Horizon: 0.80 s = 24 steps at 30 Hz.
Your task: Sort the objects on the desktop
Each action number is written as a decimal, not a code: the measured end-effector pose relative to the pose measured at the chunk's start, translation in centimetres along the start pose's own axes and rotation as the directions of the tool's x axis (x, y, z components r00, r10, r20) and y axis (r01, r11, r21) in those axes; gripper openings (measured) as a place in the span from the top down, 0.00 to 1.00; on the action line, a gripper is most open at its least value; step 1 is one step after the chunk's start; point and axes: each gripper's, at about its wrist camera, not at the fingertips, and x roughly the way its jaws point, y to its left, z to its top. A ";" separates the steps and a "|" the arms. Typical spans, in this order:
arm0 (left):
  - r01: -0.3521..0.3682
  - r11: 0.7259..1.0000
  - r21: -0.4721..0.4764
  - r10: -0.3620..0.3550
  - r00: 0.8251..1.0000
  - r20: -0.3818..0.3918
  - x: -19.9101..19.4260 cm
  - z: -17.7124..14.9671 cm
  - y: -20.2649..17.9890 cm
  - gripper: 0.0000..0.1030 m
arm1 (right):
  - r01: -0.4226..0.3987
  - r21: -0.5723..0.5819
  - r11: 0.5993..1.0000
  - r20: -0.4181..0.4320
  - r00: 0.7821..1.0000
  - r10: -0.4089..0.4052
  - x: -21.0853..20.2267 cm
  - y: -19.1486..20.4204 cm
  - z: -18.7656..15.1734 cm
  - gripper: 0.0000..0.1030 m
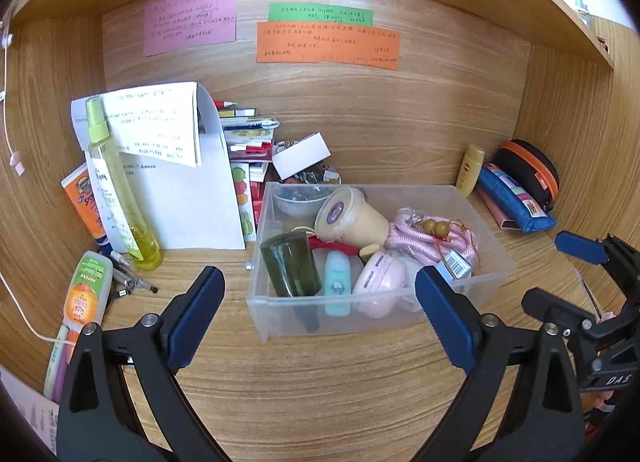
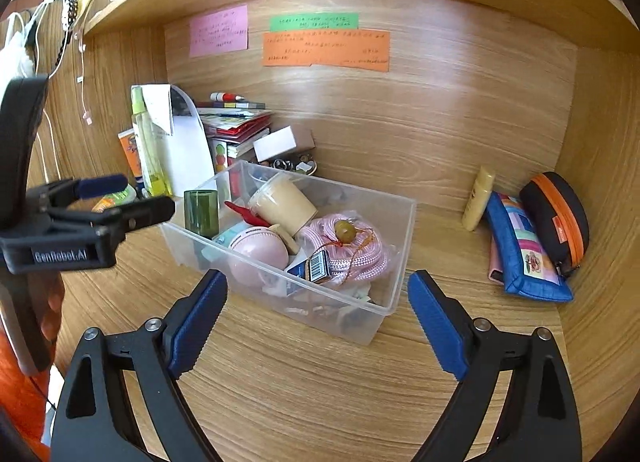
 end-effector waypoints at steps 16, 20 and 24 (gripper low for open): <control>-0.030 0.999 0.036 0.030 0.999 0.011 0.0 -1.8 -1.5 0.06 | -0.010 0.032 0.999 -0.011 1.000 0.011 0.3 -0.7 -0.7 0.06; -0.020 0.999 0.032 0.019 1.000 0.012 0.1 -1.8 -1.4 0.06 | -0.013 0.032 0.999 -0.014 1.000 0.013 0.3 -0.8 -0.8 0.06; -0.006 1.000 0.021 0.006 1.000 -0.003 0.3 -1.7 -1.3 0.06 | -0.018 0.035 0.999 -0.015 1.000 0.018 0.4 -0.8 -0.7 0.06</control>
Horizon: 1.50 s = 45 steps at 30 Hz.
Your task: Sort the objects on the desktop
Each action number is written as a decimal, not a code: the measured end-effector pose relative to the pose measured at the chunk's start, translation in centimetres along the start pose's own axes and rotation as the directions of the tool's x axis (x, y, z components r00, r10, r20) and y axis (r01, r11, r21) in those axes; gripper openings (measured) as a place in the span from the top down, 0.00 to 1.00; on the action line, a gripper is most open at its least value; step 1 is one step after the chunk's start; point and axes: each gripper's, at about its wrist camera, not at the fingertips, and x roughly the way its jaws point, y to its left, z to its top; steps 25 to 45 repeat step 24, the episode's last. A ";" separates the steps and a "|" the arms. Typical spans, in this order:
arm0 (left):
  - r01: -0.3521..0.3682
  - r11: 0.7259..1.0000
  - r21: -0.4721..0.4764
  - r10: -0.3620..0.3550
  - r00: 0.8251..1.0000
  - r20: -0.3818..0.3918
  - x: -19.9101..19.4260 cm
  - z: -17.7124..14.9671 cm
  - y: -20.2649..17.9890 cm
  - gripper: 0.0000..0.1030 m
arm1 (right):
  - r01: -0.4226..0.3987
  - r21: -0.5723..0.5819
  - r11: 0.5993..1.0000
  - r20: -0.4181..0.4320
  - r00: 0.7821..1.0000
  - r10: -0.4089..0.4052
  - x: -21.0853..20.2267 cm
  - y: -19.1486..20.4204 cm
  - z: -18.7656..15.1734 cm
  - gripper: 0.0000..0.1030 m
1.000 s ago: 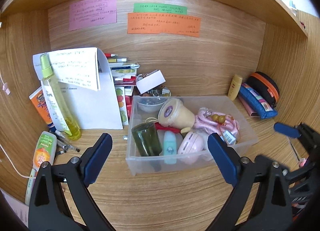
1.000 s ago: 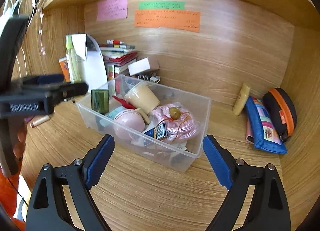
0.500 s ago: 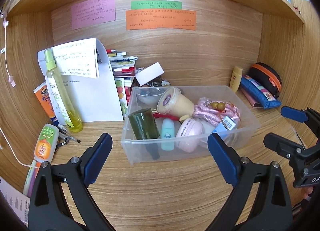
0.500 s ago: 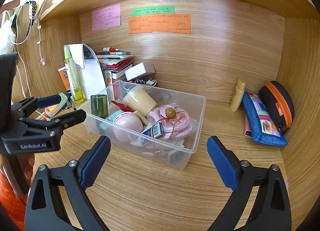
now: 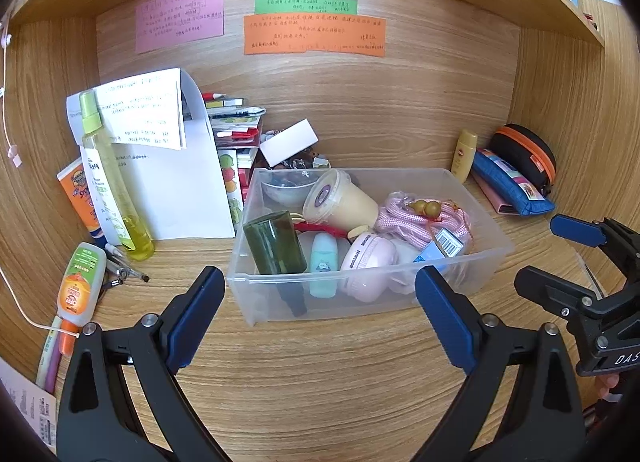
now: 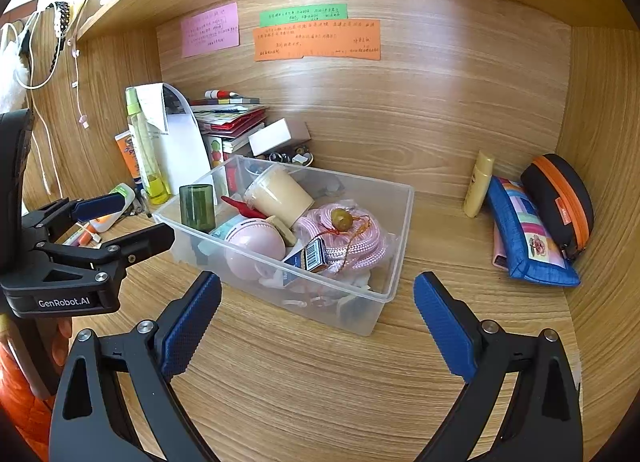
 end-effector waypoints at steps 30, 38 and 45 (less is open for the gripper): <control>-0.027 0.999 0.023 0.027 0.999 0.023 0.0 -0.1 -0.5 0.06 | 0.000 0.003 1.000 -0.007 1.000 0.000 0.2 0.3 0.0 0.06; -0.027 0.999 0.023 0.027 0.999 0.023 0.0 -0.1 -0.5 0.06 | 0.000 0.003 1.000 -0.007 1.000 0.000 0.2 0.3 0.0 0.06; -0.027 0.999 0.023 0.027 0.999 0.023 0.0 -0.1 -0.5 0.06 | 0.000 0.003 1.000 -0.007 1.000 0.000 0.2 0.3 0.0 0.06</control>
